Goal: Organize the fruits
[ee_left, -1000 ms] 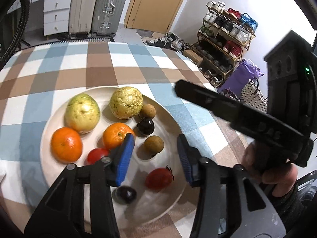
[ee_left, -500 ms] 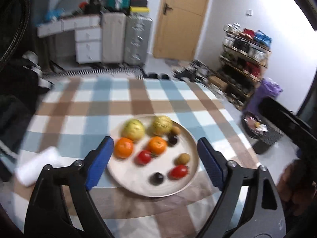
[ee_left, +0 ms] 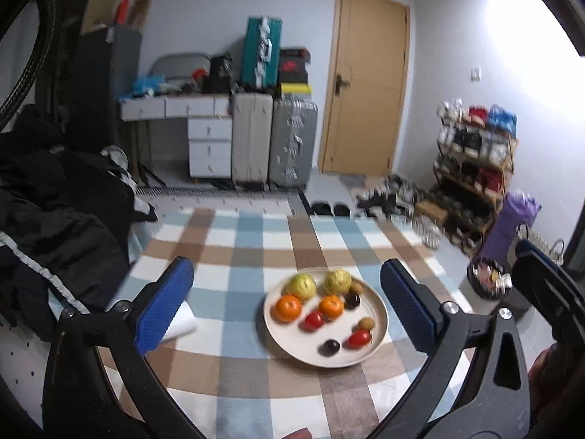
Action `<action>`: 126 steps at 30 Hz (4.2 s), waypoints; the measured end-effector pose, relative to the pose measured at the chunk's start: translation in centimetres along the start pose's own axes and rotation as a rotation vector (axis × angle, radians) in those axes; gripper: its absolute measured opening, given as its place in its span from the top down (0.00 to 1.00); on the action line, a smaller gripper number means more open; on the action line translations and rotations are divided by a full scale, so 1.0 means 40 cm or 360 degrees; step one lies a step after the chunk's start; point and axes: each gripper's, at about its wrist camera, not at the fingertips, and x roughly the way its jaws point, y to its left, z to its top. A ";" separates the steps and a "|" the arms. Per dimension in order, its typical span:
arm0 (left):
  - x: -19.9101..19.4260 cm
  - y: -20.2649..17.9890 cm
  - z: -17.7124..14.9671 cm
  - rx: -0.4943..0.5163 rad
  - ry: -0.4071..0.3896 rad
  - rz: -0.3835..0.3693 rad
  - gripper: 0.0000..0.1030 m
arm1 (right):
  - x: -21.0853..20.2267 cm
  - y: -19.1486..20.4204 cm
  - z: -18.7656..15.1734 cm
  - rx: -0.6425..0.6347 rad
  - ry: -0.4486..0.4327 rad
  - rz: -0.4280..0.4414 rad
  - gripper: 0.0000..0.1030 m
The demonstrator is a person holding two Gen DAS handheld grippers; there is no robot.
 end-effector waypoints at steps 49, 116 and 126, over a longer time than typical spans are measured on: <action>0.085 0.105 -0.309 0.0187 -0.0239 0.0152 0.01 | 0.011 -0.011 -0.273 -0.0229 -0.0127 -0.0351 0.00; 0.190 0.117 -0.337 0.0150 -0.0145 0.0082 0.01 | 0.091 -0.044 -0.316 -0.0233 0.0072 -0.0446 0.00; 0.192 0.117 -0.338 0.0151 -0.0145 0.0077 0.01 | 0.092 -0.044 -0.317 -0.0233 0.0071 -0.0445 0.00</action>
